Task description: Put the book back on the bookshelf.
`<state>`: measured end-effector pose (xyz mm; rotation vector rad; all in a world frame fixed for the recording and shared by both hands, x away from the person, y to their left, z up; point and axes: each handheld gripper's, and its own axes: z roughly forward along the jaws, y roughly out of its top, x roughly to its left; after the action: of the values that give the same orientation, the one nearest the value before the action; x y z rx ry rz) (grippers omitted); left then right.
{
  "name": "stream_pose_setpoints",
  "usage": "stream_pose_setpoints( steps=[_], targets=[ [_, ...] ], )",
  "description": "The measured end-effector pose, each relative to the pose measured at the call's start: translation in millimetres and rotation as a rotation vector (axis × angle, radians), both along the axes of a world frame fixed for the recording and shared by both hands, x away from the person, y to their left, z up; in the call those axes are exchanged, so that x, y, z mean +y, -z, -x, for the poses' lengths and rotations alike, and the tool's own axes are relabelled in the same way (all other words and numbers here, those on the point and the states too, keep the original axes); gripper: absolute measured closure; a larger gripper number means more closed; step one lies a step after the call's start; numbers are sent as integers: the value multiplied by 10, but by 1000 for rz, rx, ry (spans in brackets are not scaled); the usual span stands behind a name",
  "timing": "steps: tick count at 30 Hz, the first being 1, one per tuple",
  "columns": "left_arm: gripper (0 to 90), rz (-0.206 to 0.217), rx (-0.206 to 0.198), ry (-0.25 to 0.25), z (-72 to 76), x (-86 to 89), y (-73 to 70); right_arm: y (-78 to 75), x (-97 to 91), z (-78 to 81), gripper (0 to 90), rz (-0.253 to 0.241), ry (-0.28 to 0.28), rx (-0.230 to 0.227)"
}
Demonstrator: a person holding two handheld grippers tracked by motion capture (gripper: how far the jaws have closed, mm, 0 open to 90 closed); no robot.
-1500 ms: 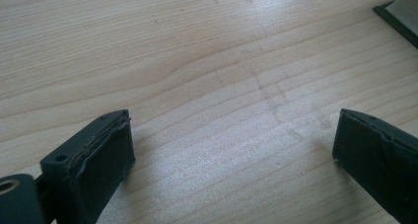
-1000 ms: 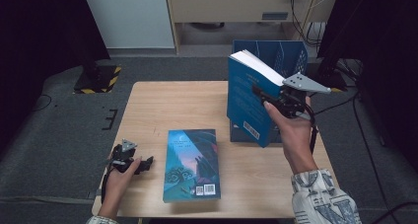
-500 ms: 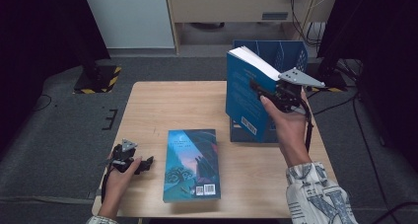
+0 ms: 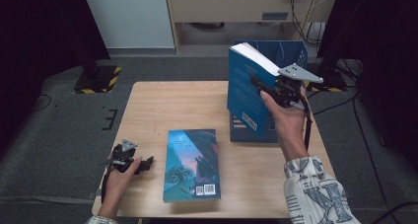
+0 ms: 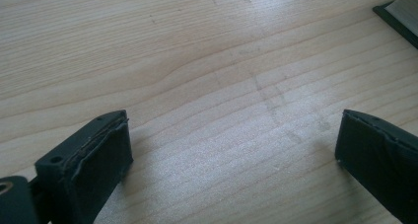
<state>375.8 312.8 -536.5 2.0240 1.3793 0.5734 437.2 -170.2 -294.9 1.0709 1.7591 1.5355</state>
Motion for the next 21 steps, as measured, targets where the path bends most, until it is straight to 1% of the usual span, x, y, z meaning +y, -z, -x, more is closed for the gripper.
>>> stream_pose_setpoints(
  steps=[9, 16, 21],
  targets=[
    [0, 1, 0, 0, -1, -1, 0, 0, -1, -87, 612, 2, 14, 10],
    [0, 5, -2, -1, -1, -4, 2, -34, -16, -150, 612, -2, 33, 6],
    [0, 5, -2, 1, -1, -5, 2, -51, -27, -200, 612, 8, 44, 8]
  ],
)
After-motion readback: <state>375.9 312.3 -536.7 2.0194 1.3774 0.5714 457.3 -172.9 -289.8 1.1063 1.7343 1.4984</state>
